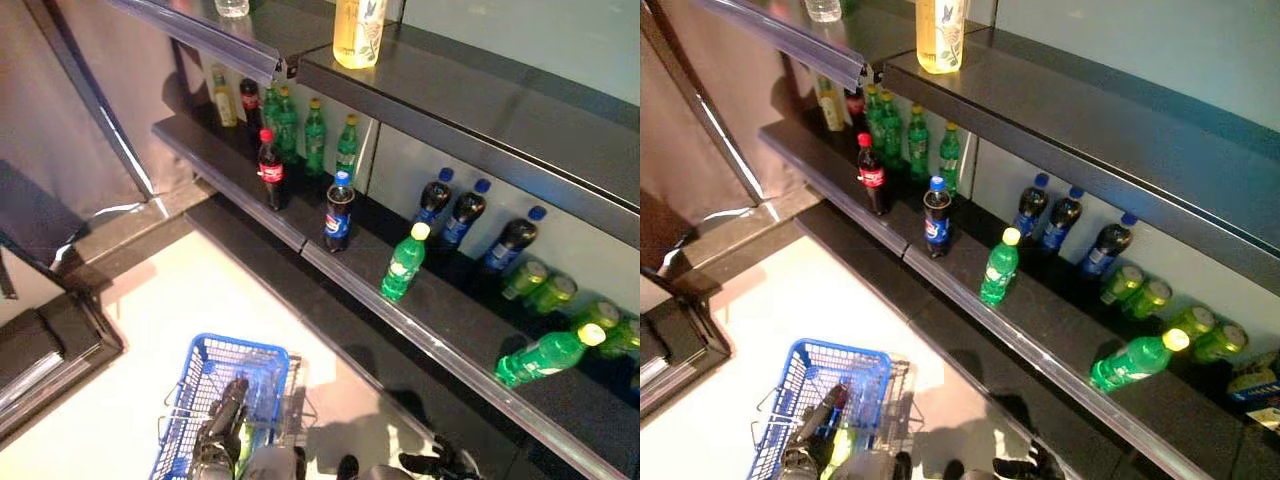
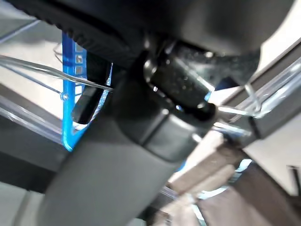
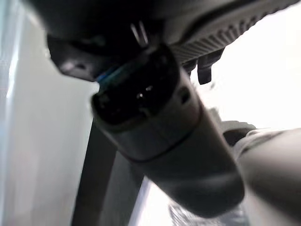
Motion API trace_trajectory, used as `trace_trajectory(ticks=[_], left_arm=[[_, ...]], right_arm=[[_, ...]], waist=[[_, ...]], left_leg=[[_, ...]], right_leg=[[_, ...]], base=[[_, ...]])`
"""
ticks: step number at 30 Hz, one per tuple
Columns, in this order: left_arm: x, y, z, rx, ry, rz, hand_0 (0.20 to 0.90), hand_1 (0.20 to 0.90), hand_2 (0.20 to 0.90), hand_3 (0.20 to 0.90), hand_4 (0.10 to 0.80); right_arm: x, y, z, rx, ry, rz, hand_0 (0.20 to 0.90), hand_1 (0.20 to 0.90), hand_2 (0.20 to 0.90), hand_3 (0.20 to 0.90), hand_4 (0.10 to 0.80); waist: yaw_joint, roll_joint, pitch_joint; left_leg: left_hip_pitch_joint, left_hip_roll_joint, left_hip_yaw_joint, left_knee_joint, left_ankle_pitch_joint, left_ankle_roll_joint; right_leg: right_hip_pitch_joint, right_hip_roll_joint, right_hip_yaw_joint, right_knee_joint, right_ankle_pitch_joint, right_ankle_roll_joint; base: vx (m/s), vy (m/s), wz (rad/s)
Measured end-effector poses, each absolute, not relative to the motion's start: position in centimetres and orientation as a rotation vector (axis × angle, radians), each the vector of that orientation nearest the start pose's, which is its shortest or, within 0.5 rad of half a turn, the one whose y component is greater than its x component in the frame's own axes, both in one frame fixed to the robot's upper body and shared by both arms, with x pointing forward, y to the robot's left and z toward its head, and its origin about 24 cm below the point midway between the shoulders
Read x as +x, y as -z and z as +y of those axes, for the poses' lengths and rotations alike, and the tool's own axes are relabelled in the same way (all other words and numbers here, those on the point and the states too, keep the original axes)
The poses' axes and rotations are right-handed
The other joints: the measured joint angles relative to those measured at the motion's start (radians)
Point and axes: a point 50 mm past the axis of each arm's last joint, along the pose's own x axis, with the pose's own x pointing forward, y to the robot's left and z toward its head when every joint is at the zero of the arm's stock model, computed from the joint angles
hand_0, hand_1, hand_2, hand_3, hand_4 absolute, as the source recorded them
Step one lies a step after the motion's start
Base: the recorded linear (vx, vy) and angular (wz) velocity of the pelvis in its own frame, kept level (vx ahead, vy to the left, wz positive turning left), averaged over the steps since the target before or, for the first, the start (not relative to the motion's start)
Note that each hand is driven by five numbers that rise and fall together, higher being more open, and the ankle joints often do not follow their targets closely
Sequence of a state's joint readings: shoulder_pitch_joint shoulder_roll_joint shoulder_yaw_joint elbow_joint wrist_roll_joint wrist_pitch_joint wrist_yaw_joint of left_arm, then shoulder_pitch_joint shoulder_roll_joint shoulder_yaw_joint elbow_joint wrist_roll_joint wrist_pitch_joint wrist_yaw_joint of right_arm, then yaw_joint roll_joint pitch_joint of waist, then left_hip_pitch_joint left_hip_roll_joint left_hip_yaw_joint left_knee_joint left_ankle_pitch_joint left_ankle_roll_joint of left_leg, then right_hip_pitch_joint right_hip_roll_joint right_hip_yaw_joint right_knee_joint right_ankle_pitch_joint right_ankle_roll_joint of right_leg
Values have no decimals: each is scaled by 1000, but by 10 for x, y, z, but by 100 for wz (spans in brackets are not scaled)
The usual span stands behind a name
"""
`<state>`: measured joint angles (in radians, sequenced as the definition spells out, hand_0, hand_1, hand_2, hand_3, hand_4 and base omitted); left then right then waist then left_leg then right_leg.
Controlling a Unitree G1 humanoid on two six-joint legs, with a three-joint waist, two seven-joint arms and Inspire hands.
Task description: Pick up the drink and place into the basket.
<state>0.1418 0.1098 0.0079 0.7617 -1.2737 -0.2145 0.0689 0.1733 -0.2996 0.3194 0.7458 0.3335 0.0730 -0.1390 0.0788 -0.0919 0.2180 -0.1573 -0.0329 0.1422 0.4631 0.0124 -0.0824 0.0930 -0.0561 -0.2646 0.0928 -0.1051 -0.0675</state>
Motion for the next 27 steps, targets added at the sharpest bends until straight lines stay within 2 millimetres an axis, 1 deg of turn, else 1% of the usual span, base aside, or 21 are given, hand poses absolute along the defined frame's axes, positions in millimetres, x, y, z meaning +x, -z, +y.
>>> trace_trajectory(ticks=[2,3,4,5,6,7,8,9,11,12,13,14,15,17,19,20,22,23,24,26,27], left_arm=[[124,130,216,-986,-800,569,300,300,300,200,100],[117,132,215,-979,-806,587,300,300,300,200,100],[115,133,214,-976,-804,595,300,300,300,200,100],[112,134,211,-961,-791,615,300,300,300,200,100],[110,134,208,-938,-769,628,300,300,300,200,100],[112,133,208,-919,-743,633,300,300,300,200,100],[114,132,210,-905,-732,634,300,300,300,200,100],[116,130,217,-873,-717,640,300,300,300,200,100],[111,130,223,-858,-726,656,300,300,300,200,100],[106,131,226,-851,-733,667,300,300,300,200,100],[105,132,225,-854,-733,672,300,300,300,200,100],[103,132,225,-853,-736,676,300,300,300,200,100],[99,133,225,-851,-740,684,300,300,300,200,100],[99,133,225,-851,-740,687,300,300,300,200,100],[100,132,228,-852,-746,680,300,300,300,200,100],[100,132,228,-853,-748,678,300,300,300,200,100],[102,131,229,-856,-751,669,300,300,300,200,100],[103,131,229,-856,-750,668,300,300,300,200,100],[105,130,230,-852,-756,660,300,300,300,200,100],[105,129,236,-857,-793,639,300,300,300,200,100],[103,129,238,-861,-818,637,300,300,300,200,100]], right_arm=[[116,129,-214,-190,3,971,900,900,900,900,800],[126,121,-215,-219,-68,924,900,900,900,900,800],[130,118,-214,-218,-80,905,900,900,900,900,800],[137,106,-214,-236,-114,855,900,900,900,900,800],[140,93,-214,-262,-169,788,900,900,900,900,800],[143,84,-213,-268,-197,745,900,900,900,900,800],[146,79,-210,-271,-219,719,900,900,900,900,800],[150,67,-203,-269,-274,656,900,900,900,900,800],[153,53,-193,-247,-337,582,900,900,900,900,800],[156,45,-186,-232,-383,532,900,900,900,900,800],[161,27,-181,-240,-459,461,900,900,900,900,800],[163,20,-178,-240,-484,419,900,900,900,900,800],[169,5,-173,-229,-523,333,900,900,900,900,800],[174,-12,-170,-233,-563,249,900,900,900,900,800],[186,-42,-167,-255,-627,121,900,900,900,900,800],[188,-47,-167,-252,-633,93,900,900,900,900,800],[195,-64,-163,-193,-633,-14,900,900,900,900,800],[196,-68,-162,-185,-633,-44,900,900,900,900,800],[202,-79,-158,-168,-612,-107,900,900,900,900,800],[208,-97,-154,-138,-577,-201,900,900,900,900,800],[211,-103,-153,-129,-555,-230,900,900,900,900,800]], waist=[[-4,13,-6],[-6,20,-2],[-11,16,-2],[-25,13,-5],[-29,27,-14],[-38,25,-14],[-40,13,-12],[-47,-14,-14],[-59,-36,-26],[-57,-48,-32],[-56,-48,-32],[-57,-48,-32],[-61,-48,-32],[-67,-46,-30],[-76,-40,-27],[-75,-39,-26],[-70,-38,-25],[-66,-38,-25],[-48,-32,-21],[-37,-43,-17],[-33,-46,-17]], left_leg=[[25,27,-28,-95,-2,3],[76,43,-74,-199,-8,13],[98,48,-75,-227,-8,13],[144,54,-64,-305,-8,13],[180,57,-66,-369,4,22],[190,61,-64,-397,-9,54],[190,61,-63,-406,-3,61],[184,49,-55,-417,2,68],[195,36,-46,-447,11,82],[210,28,-37,-462,11,83],[232,23,-17,-481,13,85],[238,20,-13,-484,12,85],[245,12,-10,-491,12,87],[244,7,-8,-498,19,98],[237,11,7,-498,26,122],[237,11,11,-498,26,123],[238,10,22,-494,19,130],[236,16,26,-493,23,125],[217,34,66,-474,14,112],[209,49,69,-479,29,89],[212,54,70,-479,33,80]], right_leg=[[1,22,6,-12,-3,8],[14,29,26,-6,4,1],[22,31,29,-7,7,4],[25,34,25,-15,5,12],[21,46,25,-7,-1,23],[11,52,26,5,-6,31],[0,46,29,15,-11,38],[-16,32,29,28,-17,49],[-21,17,32,27,-17,65],[-19,10,50,22,-15,75],[-15,2,57,15,-14,89],[-10,-2,60,12,-14,97],[-4,-10,66,8,-10,104],[-11,-16,72,23,-3,109],[-63,-27,87,105,-20,141],[-68,-31,85,115,-22,146],[-72,-88,77,128,-25,163],[-71,-115,80,123,-18,173],[-78,-151,55,102,-21,179],[-46,-164,53,-13,23,189],[-26,-155,52,-49,75,215]], base=[[128,136,-15],[162,178,-29],[188,209,-23],[110,161,4],[44,93,11],[33,90,3],[39,79,0],[63,119,-1],[62,111,-6],[27,64,-31],[4,43,-34],[-21,19,-31],[-43,-4,-14],[-131,-59,-6],[-185,-172,-13],[-155,-203,-16],[-176,-282,-15],[-153,-329,-32],[-56,-228,-39],[-37,-222,-30],[-27,-135,-6]])
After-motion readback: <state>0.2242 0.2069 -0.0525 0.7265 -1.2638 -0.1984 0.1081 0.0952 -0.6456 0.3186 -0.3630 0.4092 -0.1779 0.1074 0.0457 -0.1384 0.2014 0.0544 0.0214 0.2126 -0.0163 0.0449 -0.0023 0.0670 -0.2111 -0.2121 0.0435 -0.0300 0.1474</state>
